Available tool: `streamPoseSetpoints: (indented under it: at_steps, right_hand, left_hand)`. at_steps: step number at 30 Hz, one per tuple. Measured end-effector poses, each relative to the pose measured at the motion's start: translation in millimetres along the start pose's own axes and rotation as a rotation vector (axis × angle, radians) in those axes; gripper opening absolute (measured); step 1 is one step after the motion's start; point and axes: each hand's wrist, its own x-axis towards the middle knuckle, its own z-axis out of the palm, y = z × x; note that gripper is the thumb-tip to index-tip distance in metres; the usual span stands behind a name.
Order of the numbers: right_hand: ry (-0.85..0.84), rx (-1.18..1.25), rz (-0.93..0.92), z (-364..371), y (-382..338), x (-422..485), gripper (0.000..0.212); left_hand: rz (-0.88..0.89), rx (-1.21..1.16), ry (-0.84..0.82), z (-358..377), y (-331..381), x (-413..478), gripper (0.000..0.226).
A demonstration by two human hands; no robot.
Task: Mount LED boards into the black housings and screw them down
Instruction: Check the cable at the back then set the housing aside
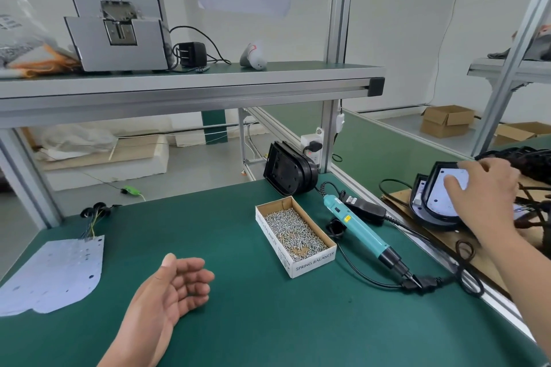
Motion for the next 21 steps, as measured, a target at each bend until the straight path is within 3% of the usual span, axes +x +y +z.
streamPoseSetpoints:
  at_steps: [4,12,16,21]
  right_hand:
    - [0.023,0.103,-0.211,12.0,-47.0,-16.5,0.023]
    - [-0.316,0.23,-0.602,65.7,-169.7,-45.7,0.021]
    - [-0.468,0.037,-0.809,97.4,-218.0,-33.1,0.027]
    - [-0.507,-0.292,-0.944,116.7,-248.5,-25.8,0.038]
  left_hand:
    - [0.015,-0.003,0.002,-0.4,-0.9,-0.9,0.071]
    - [0.026,0.013,0.017,3.4,-1.5,-3.9,0.059]
    - [0.032,0.016,0.013,5.8,0.5,-6.6,0.063]
    - [0.032,0.012,0.018,10.3,3.1,-9.9,0.063]
